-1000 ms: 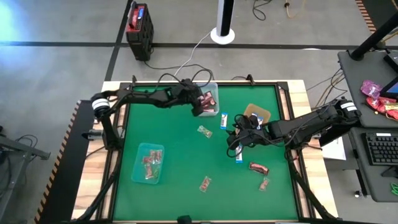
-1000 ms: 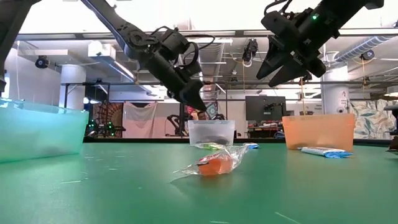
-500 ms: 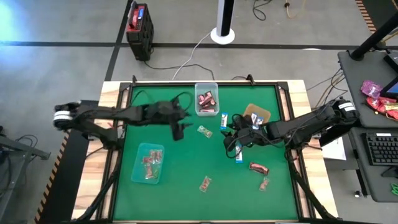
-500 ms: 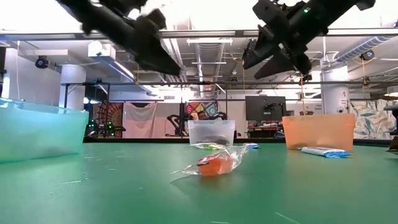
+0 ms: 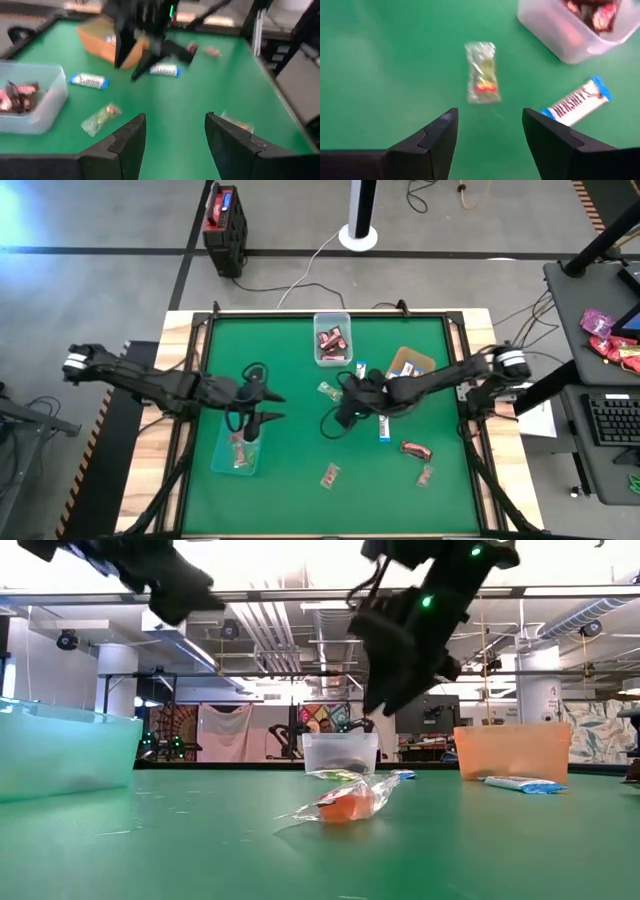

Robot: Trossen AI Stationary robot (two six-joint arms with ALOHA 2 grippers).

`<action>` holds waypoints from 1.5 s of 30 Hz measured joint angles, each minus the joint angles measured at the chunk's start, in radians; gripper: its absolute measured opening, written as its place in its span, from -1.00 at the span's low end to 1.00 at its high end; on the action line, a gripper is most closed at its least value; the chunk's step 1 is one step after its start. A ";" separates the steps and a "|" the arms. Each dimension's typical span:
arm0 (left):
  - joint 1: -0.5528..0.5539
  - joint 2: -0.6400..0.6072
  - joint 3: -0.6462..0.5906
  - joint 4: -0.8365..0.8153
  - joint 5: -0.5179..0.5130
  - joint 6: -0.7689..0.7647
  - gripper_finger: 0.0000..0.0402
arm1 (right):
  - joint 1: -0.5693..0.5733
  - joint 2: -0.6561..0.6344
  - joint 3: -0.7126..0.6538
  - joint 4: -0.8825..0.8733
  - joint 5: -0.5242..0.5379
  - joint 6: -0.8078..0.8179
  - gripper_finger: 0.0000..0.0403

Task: Sort candy by brand, put in halloween buckets
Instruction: Put the green gummy candy into the blue bin

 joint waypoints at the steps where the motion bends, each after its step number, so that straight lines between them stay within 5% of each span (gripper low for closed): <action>1: -0.016 -0.016 0.011 -0.016 -0.014 -0.005 -0.07 | -0.002 0.028 0.024 -0.038 -0.001 -0.009 0.07; 17: -0.235 -0.119 0.048 -0.093 -0.158 -0.046 -0.07 | -0.056 0.245 0.092 0.097 0.064 -0.165 0.07; 30: -0.256 -0.113 0.027 -0.104 -0.166 -0.052 -0.07 | -0.119 0.327 0.094 0.192 -0.040 -0.178 0.04; 34: -0.256 -0.113 0.014 -0.103 -0.166 -0.059 -0.07 | -0.120 0.332 0.094 0.209 -0.087 -0.196 -0.14; 42: -0.256 -0.112 0.006 -0.112 -0.180 -0.074 -0.07 | -0.110 0.328 0.091 0.225 -0.118 -0.233 -0.84; 45: -0.256 -0.112 -0.002 -0.126 -0.180 -0.076 -0.07 | -0.092 0.316 0.089 0.228 -0.118 -0.256 -0.91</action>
